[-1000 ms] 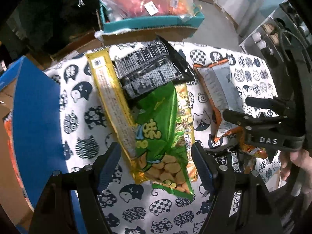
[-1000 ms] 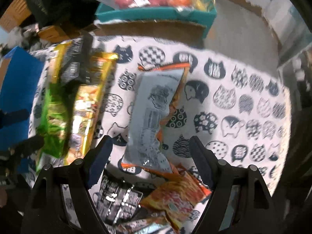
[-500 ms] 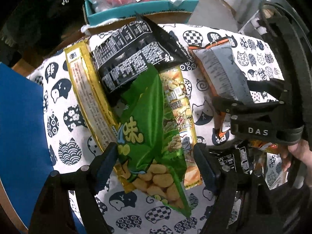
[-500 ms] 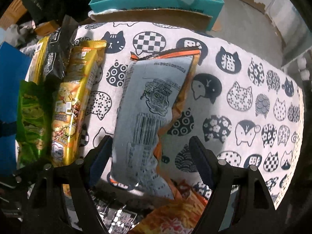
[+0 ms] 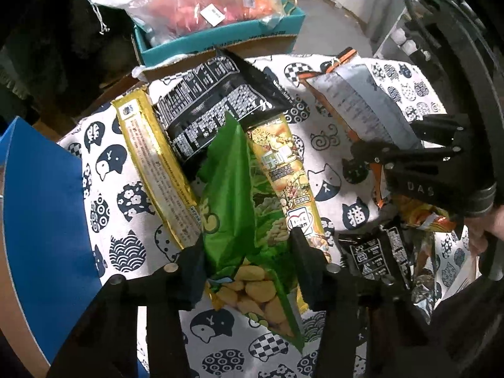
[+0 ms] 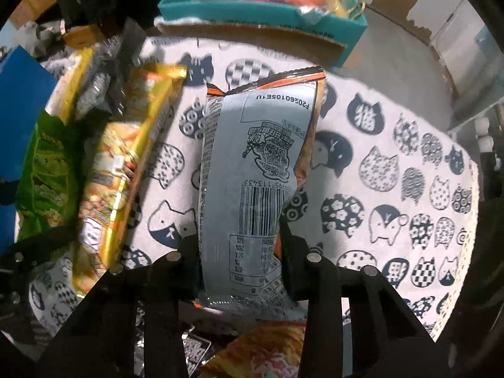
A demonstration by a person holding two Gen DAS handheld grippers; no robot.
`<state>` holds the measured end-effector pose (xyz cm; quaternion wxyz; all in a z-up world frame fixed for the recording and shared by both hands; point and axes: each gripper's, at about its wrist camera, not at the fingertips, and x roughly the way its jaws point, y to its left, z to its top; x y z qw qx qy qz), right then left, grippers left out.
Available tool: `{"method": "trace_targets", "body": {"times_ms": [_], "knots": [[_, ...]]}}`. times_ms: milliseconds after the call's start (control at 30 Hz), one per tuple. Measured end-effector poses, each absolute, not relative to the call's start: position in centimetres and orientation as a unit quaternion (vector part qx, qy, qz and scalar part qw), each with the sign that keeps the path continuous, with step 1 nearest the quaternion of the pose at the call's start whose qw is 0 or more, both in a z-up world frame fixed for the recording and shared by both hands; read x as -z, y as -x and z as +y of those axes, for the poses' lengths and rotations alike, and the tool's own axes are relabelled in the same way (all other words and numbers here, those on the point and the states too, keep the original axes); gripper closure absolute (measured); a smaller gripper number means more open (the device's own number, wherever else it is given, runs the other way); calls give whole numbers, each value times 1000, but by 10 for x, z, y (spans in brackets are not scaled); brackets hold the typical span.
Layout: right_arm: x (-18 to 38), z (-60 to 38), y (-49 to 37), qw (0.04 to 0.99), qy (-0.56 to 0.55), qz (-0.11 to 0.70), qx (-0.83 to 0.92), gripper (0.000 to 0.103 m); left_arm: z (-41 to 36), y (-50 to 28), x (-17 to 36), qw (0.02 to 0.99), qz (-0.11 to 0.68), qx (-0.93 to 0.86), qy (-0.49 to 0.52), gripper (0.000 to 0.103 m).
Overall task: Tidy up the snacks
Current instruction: 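Carry the green bag into the box and open the left tool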
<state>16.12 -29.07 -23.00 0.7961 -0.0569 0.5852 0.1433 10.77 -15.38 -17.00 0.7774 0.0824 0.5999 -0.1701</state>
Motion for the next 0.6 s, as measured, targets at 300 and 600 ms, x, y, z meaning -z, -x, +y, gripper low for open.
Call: {"method": "trace_targets", "body": {"times_ms": [300, 600], "knots": [[195, -290, -143, 813, 49, 560, -156, 67, -147, -94, 141, 800, 569, 170, -89, 55], [166, -295, -115, 826, 41, 537, -168, 67, -132, -81, 114, 814, 551, 162, -90, 55]]}}
